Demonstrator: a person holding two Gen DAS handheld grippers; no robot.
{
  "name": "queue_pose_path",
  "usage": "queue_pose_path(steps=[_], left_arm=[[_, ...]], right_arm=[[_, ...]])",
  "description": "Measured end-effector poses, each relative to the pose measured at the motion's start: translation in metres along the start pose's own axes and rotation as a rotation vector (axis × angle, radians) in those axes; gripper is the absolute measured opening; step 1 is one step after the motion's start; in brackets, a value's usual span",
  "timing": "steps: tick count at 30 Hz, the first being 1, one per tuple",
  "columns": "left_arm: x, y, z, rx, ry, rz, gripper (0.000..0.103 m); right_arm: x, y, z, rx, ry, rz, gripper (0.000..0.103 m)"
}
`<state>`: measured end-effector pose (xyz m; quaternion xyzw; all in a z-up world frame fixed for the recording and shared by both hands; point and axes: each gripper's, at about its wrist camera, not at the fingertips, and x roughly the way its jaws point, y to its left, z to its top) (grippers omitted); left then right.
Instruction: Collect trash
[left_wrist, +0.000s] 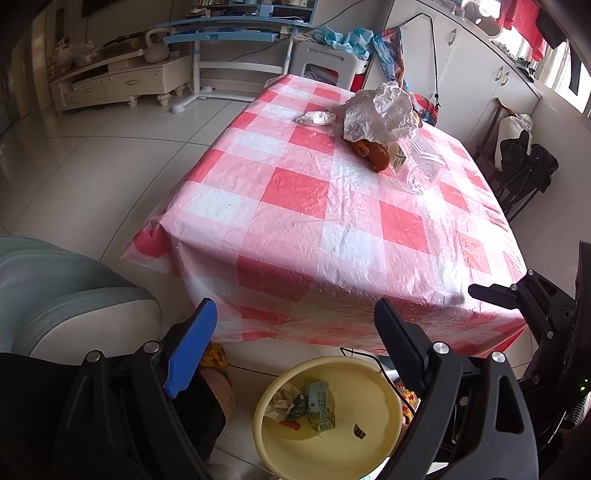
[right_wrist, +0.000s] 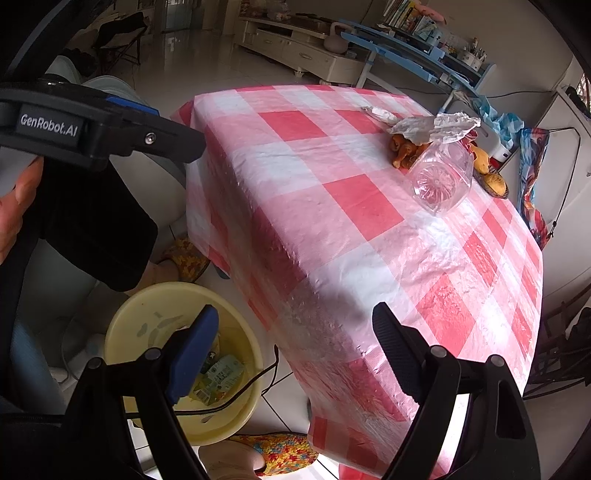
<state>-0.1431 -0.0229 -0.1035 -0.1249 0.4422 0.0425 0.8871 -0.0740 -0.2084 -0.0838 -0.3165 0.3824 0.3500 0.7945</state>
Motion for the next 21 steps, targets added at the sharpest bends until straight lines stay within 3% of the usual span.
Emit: queue_pose_path(steps=[21], left_arm=[[-0.0004,-0.0003,-0.0004,0.001,-0.001,0.002,0.085]], right_arm=[[0.0002,0.0018,0.0008,-0.006,-0.003,-0.004,0.082]])
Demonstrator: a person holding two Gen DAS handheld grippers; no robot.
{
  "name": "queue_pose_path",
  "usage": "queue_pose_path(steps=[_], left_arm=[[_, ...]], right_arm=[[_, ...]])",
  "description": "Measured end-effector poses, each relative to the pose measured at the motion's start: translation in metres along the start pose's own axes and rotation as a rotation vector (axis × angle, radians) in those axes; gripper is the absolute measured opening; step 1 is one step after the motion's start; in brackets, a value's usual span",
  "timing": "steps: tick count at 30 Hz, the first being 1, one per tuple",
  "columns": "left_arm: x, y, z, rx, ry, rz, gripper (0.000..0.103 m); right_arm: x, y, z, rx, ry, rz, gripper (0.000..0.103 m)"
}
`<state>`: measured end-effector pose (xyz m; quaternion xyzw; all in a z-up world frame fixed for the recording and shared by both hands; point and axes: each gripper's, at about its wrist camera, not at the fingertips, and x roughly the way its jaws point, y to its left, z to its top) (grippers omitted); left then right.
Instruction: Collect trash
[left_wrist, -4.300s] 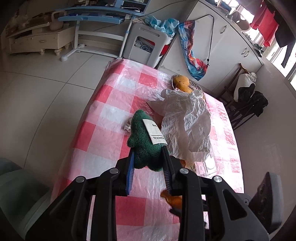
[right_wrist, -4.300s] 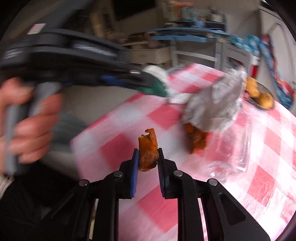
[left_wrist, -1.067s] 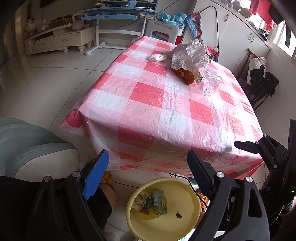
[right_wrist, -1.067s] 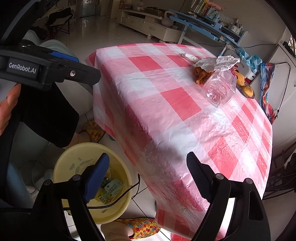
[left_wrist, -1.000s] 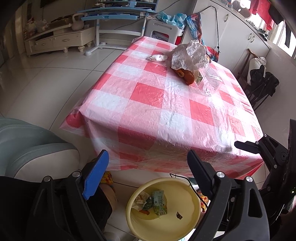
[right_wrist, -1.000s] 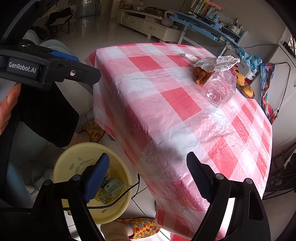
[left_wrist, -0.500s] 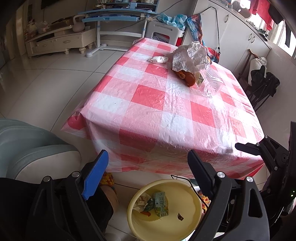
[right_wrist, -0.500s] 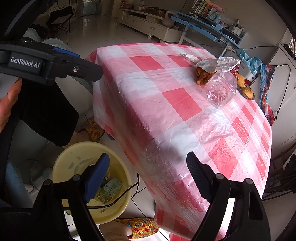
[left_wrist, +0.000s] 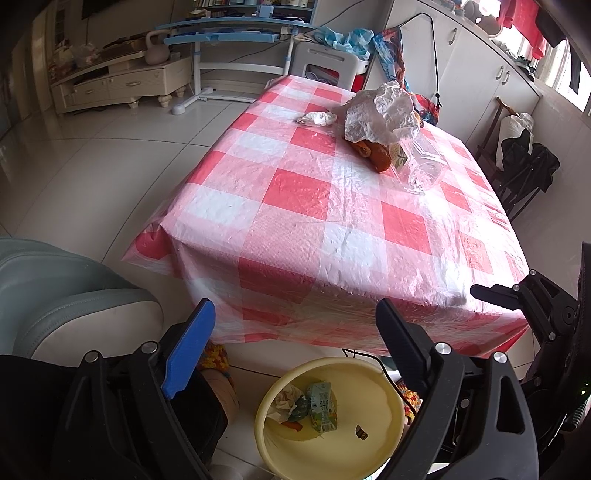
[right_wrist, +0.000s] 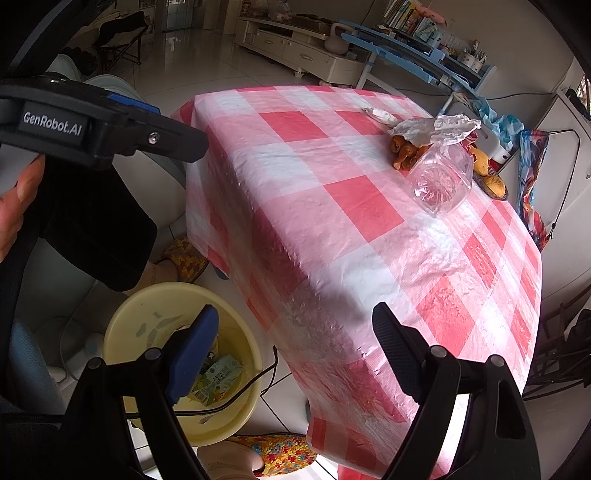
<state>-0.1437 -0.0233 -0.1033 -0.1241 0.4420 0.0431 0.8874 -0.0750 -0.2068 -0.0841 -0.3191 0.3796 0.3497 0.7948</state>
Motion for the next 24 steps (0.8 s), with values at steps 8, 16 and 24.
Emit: queue_pose_path(steps=[8,16,24], left_arm=[[0.0003,-0.0005,0.0,0.001,0.0,0.001,0.086],[0.0,0.0012,0.0005,0.002,0.001,0.003,0.086],[-0.0001,0.0016,0.0006,0.001,0.0,0.004,0.086]], right_arm=[[-0.0004,-0.0001,0.0002,-0.002,-0.009,-0.005,0.082],[-0.0001,0.0003,0.0005,-0.002,-0.012,-0.006,0.082],[0.0,0.0005,0.0008,-0.005,-0.014,-0.007,0.081]])
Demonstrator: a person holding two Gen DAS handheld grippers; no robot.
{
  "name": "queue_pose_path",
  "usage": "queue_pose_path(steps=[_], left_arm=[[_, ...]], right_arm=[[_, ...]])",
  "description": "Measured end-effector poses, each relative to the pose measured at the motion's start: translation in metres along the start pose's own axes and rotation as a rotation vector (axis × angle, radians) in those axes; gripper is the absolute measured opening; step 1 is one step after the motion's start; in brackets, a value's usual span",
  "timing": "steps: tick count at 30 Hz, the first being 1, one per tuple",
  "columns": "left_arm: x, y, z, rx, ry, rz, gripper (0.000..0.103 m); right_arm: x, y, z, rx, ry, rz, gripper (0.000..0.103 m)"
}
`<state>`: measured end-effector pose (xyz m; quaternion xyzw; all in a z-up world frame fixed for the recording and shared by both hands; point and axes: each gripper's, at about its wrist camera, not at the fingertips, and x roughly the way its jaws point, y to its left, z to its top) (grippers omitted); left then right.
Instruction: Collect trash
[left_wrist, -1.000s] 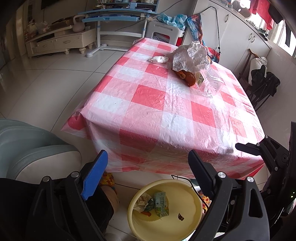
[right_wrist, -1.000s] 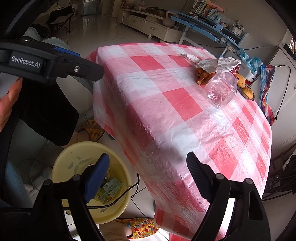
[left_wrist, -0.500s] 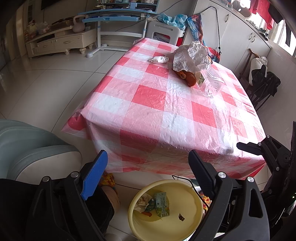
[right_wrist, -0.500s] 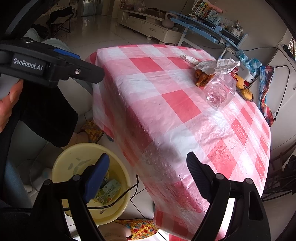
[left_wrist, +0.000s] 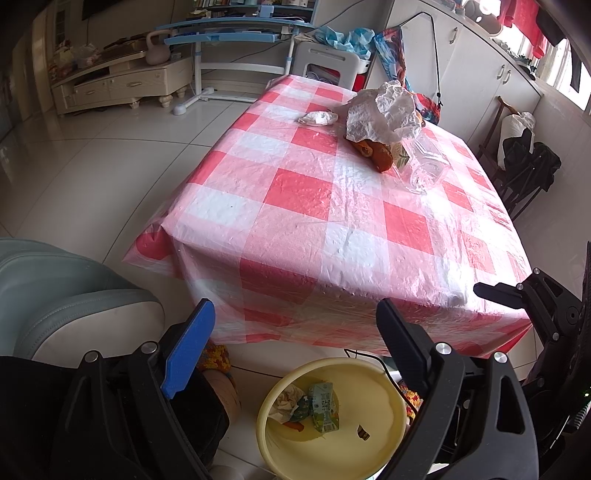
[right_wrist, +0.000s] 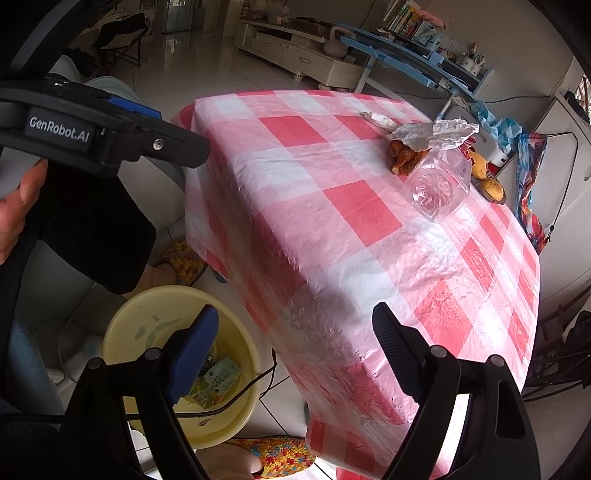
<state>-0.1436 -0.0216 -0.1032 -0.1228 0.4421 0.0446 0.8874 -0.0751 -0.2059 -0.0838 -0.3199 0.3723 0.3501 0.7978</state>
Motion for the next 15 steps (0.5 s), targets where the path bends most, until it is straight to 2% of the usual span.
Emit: queue_pose_path(steps=[15], left_arm=[[0.0008,0.0008,0.0003,0.001,0.002,0.001,0.086]], right_arm=[[0.0002,0.0026,0.0009,-0.008,0.001,-0.001,0.082]])
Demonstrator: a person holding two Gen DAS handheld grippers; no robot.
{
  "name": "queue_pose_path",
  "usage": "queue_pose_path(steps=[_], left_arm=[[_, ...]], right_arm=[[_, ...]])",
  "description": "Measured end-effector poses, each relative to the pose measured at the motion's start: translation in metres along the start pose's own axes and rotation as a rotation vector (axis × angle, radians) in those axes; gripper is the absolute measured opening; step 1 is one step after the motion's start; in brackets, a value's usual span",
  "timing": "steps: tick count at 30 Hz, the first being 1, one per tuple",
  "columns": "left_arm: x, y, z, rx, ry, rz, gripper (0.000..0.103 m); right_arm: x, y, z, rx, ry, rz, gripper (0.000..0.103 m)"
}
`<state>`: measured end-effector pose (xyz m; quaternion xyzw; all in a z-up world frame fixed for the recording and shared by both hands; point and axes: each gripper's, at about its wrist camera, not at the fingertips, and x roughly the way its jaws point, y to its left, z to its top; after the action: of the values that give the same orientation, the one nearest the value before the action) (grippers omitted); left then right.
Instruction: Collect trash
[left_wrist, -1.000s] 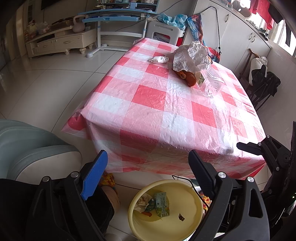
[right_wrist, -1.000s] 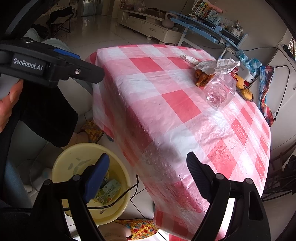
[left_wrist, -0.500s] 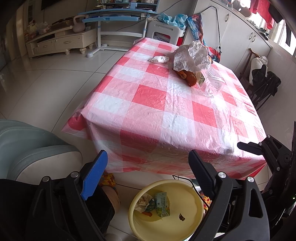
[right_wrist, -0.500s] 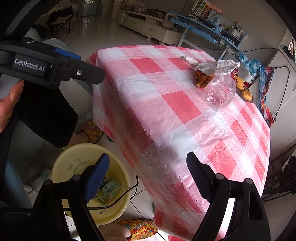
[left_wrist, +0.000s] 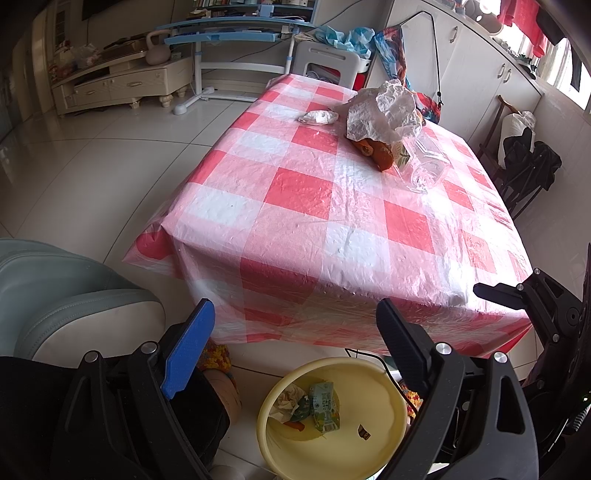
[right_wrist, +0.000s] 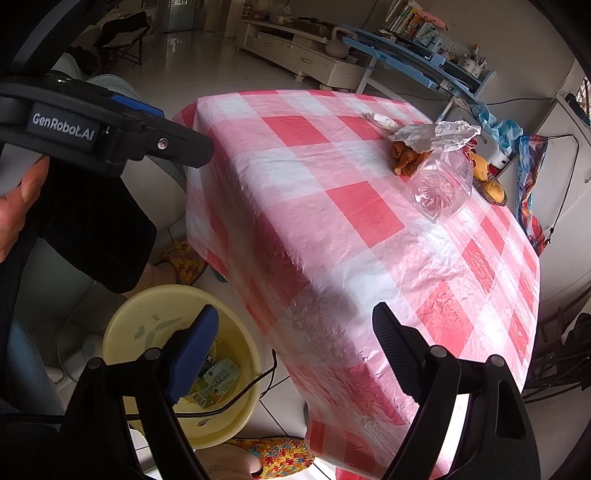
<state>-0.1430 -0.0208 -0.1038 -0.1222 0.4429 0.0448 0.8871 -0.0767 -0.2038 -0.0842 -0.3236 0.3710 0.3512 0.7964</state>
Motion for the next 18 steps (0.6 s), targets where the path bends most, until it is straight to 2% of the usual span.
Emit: queue_pose_path(steps=[18], left_arm=[[-0.0003,0.0,0.0001,0.001,0.0,0.0,0.086]], right_arm=[[0.0004,0.0022,0.0006,-0.004,0.0,-0.001,0.082]])
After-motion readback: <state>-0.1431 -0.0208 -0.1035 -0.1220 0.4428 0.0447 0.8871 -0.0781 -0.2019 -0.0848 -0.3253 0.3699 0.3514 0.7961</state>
